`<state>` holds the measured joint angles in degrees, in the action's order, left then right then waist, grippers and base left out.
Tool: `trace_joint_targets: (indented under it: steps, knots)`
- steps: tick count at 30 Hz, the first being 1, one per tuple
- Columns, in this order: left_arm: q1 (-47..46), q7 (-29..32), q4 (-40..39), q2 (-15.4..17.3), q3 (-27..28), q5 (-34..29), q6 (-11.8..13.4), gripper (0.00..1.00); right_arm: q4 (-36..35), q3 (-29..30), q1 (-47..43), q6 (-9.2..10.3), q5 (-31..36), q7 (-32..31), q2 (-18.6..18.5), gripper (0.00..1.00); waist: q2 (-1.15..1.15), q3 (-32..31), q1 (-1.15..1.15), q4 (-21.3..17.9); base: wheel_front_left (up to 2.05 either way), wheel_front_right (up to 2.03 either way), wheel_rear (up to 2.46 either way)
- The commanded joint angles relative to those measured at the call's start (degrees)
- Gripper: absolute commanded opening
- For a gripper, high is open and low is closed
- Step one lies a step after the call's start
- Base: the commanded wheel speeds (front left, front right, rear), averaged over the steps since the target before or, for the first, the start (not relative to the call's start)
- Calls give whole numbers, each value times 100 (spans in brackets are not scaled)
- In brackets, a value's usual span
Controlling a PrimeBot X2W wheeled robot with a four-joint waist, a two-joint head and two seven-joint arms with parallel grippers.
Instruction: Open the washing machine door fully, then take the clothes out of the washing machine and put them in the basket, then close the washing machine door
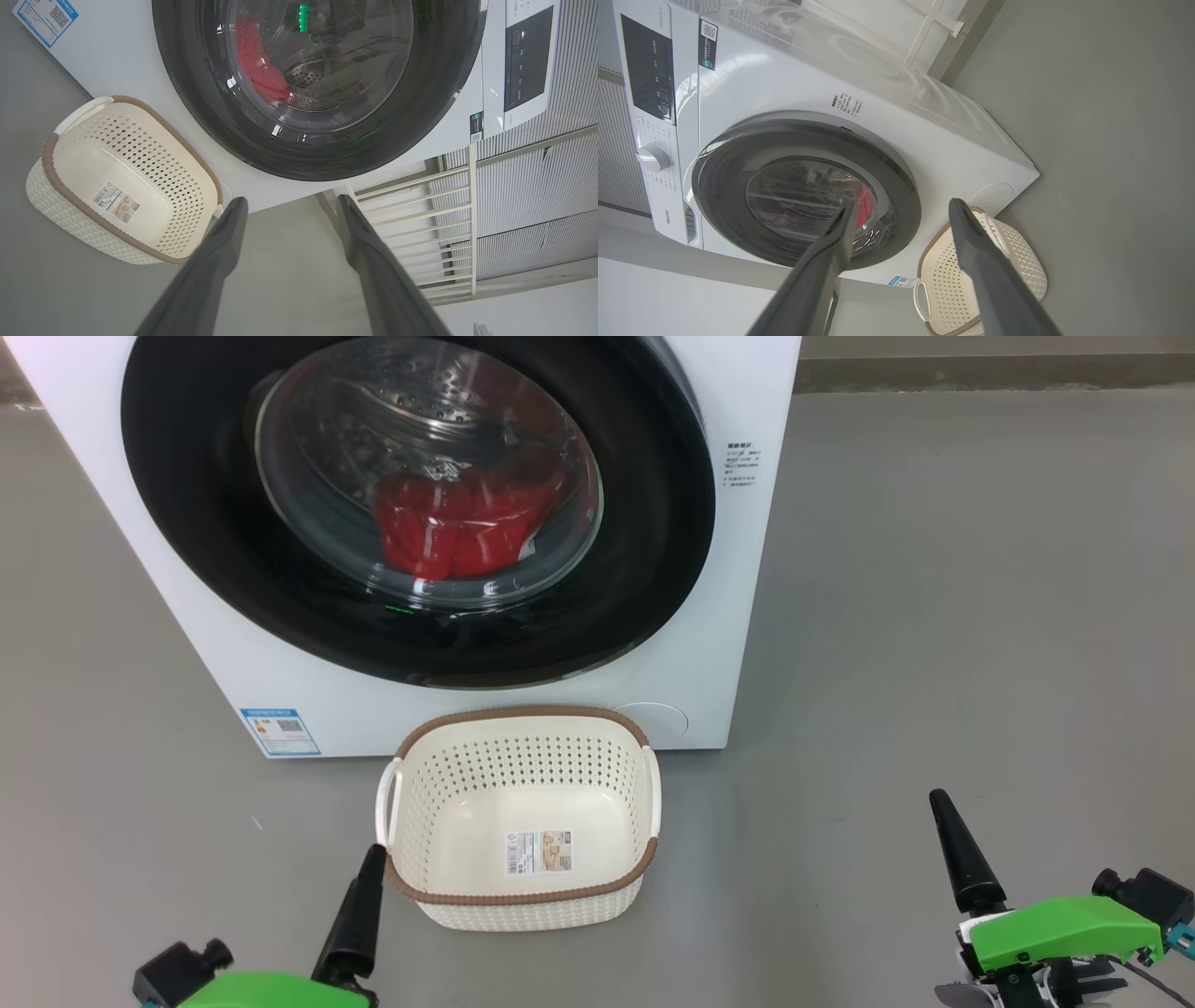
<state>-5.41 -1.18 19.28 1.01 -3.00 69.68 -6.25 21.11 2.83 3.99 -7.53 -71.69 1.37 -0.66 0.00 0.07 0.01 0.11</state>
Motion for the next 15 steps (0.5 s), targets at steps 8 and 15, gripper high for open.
trace_joint_targets:
  steps: [8, 15]
  knots:
    - [-376, -183, -265, 88, -4, -875, 174, 100, -167, -124, 402, 2, 571, 176, -94, 100, 0, 0, -1, 6, 0, 0, 0]
    - [-457, -302, -297, 98, -93, -1491, 269, 100, -163, -154, 503, 2, 1154, 294, -107, 100, 0, -4, -1, 4, 0, 0, 0]
